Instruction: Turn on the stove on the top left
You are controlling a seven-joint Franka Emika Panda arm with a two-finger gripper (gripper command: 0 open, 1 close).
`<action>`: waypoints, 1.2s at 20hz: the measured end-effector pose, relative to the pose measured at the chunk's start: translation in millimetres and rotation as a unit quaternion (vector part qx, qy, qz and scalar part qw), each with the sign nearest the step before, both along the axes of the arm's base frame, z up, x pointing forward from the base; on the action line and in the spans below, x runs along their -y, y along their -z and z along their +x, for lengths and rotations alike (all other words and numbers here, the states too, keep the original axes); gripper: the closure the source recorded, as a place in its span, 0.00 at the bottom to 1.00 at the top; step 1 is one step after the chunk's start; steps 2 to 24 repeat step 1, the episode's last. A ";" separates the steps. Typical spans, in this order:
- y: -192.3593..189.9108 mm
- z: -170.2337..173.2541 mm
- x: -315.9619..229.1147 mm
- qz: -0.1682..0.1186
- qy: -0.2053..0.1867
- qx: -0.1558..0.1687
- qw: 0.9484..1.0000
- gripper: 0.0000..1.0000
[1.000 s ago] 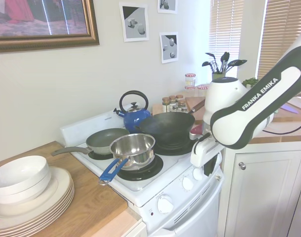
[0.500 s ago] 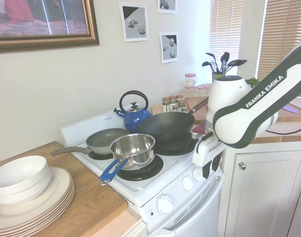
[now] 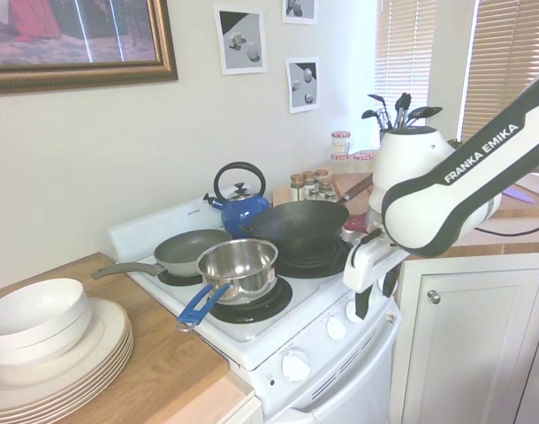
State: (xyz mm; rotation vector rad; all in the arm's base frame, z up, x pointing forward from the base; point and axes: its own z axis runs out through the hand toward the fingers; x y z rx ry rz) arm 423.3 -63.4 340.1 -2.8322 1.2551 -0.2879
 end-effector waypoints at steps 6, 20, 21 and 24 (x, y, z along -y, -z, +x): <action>-1.2 -0.3 0.4 0.000 0.001 -0.001 1.000 0.00; -1.2 -0.3 0.4 0.000 0.001 -0.001 1.000 0.00; -1.2 -0.3 0.4 0.000 0.001 -0.001 1.000 0.00; -1.2 -0.3 0.4 0.000 0.001 -0.001 1.000 0.00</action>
